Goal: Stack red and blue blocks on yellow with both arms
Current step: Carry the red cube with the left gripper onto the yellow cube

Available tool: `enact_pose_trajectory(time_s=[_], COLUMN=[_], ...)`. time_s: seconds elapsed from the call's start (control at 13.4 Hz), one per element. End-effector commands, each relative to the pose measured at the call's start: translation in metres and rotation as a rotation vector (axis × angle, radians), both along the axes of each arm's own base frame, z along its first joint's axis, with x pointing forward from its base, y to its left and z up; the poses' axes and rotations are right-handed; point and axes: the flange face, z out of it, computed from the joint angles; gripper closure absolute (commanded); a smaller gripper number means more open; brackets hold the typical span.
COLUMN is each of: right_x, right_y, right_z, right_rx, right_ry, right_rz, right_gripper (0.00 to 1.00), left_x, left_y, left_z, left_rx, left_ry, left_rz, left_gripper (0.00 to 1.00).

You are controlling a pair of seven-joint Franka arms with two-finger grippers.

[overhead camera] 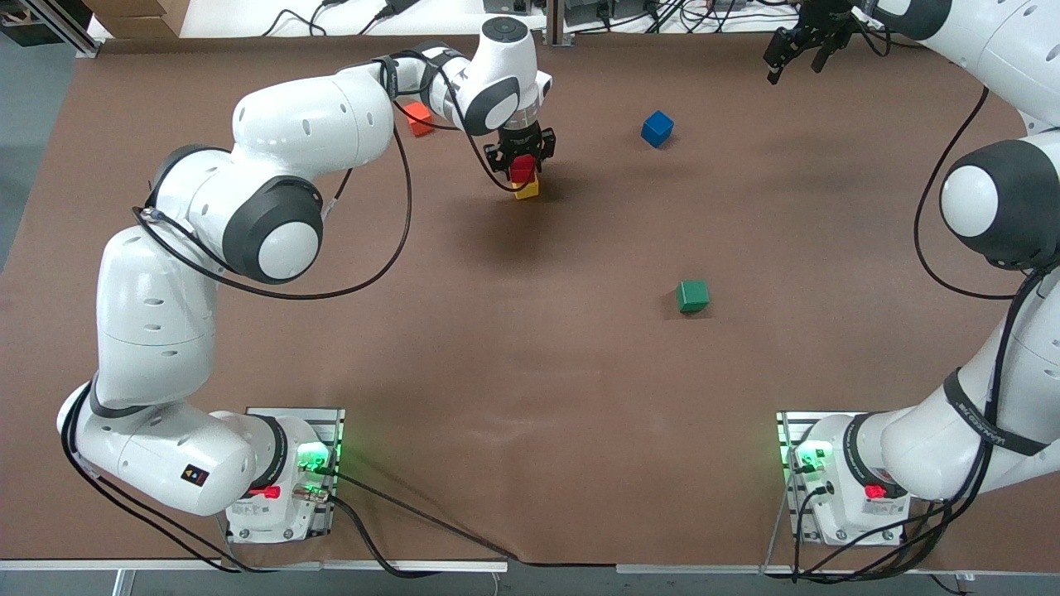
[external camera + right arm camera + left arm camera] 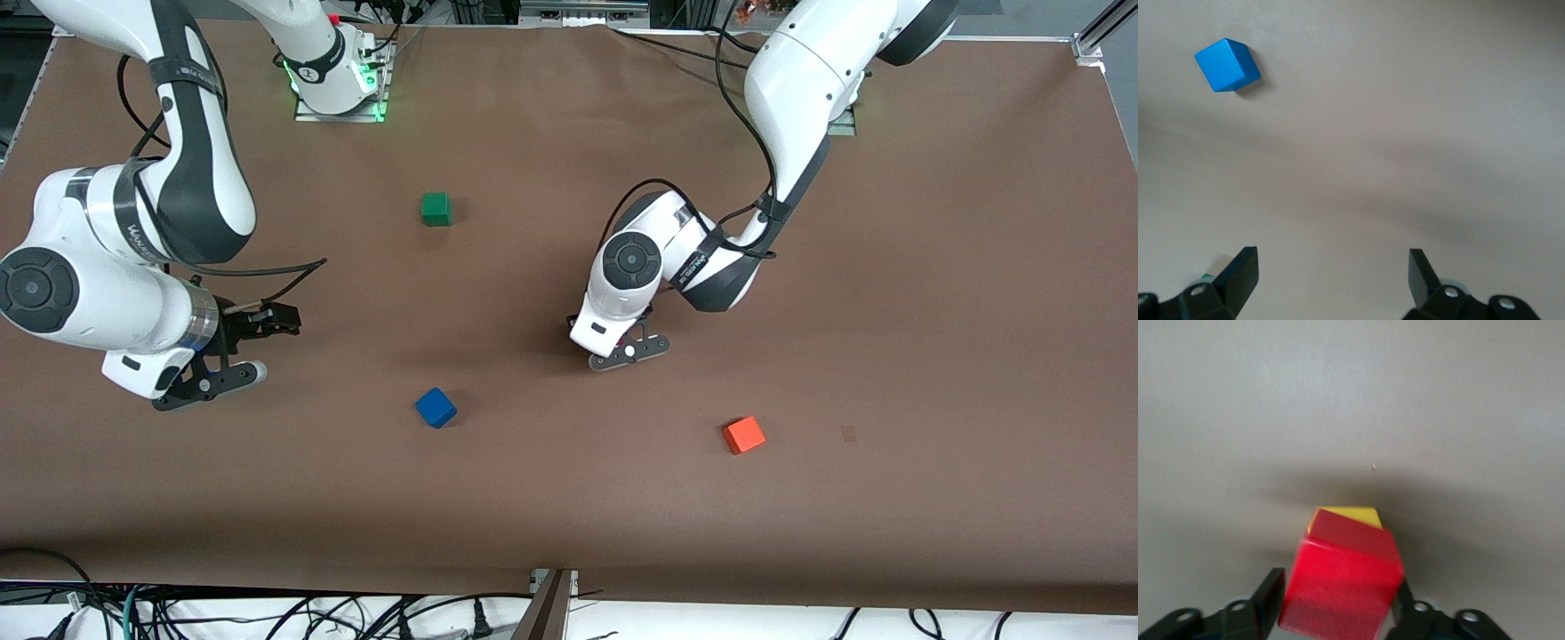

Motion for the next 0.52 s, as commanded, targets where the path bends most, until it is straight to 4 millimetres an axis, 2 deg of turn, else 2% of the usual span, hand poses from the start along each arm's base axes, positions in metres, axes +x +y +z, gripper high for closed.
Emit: enact_pose_trajectory(time_s=[0.0,0.15,0.3,0.45], right_x=[-0.003,0.001,0.003,0.008], right_y=[0.010,0.014,0.035,0.055], right_z=[0.010,0.011,0.008,-0.006], right_rx=[-0.004,0.000,-0.001,-0.002], right_ry=[-0.020,-0.053,-0.082,-0.112], right_rz=[0.003,-0.038,-0.071,-0.102], right_gripper=[0.01,0.01,0.01,0.01], left_x=[0.023,0.047,0.069,0.090], left_y=[0.013,0.038,0.063,0.108], left_z=[0.033,0.074,0.136,0.183], left_rx=[0.005,0.026,0.030,0.037], left_ry=[-0.053,-0.054,-0.076,-0.076], left_rz=[-0.027,0.014,0.060,0.129], left_gripper=[0.00,0.00,0.00,0.00])
